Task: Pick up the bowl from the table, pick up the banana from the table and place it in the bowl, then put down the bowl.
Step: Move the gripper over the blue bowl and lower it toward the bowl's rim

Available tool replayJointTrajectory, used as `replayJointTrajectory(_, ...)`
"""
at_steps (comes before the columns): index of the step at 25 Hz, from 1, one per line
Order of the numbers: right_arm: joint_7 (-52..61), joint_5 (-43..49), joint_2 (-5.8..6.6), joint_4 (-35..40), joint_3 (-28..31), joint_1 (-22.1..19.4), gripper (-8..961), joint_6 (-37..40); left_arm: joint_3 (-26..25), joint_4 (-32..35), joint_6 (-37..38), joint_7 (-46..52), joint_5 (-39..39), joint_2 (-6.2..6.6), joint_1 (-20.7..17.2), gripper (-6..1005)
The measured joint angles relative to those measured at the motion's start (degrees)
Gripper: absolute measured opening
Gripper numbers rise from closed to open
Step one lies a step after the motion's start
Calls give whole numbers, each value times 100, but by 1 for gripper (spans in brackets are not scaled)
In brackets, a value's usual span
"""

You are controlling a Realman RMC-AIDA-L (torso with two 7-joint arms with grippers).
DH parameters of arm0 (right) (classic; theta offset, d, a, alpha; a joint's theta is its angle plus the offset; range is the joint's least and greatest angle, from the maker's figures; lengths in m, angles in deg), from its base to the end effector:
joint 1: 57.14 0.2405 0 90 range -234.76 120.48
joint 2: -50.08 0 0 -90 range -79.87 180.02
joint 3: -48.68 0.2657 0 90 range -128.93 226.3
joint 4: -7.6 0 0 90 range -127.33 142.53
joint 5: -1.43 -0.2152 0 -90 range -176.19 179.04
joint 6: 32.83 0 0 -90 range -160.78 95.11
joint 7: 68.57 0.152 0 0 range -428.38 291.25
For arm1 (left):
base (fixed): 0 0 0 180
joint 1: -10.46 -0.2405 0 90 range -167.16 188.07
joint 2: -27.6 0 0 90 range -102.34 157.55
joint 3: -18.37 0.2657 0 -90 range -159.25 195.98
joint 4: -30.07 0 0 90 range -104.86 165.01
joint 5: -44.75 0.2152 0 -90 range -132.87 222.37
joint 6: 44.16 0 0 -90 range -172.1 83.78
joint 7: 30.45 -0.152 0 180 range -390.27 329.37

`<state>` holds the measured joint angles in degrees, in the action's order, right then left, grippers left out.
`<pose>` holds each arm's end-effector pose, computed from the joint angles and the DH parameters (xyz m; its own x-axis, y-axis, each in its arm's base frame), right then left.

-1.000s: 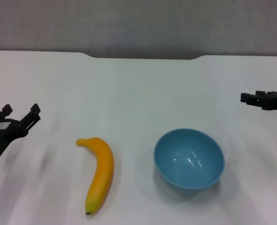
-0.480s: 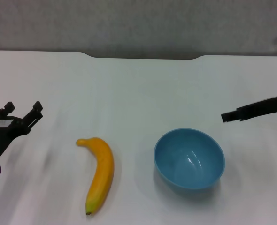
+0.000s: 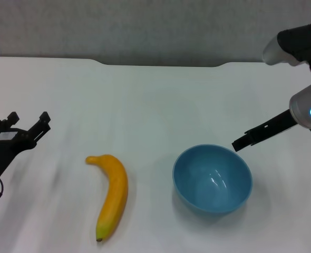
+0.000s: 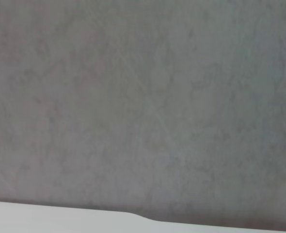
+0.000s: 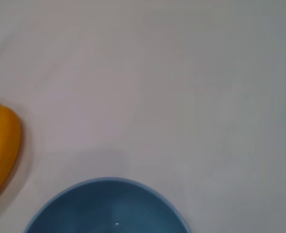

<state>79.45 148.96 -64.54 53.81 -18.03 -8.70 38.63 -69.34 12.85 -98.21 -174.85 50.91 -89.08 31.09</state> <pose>0.2193 0.4404 -0.0092 0.5936 -0.8048 -0.0059 -0.7049 -0.5163 -0.4864 -0.3534 0.3535 -0.0123 0.5620 0.1506 0.8133 0.8194 -0.2360 -0.5225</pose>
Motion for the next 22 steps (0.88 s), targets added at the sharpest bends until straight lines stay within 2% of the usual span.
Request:
replayJointTrajectory(9, 52, -53, -29, -606, 5, 223, 531, 57, 0, 7, 68, 16, 0, -2, 37, 886)
replayJointTrajectory(22, 34, -46, -47, -1059, -53, 196, 522, -63, 9, 6, 73, 42, -1, -6, 91, 886)
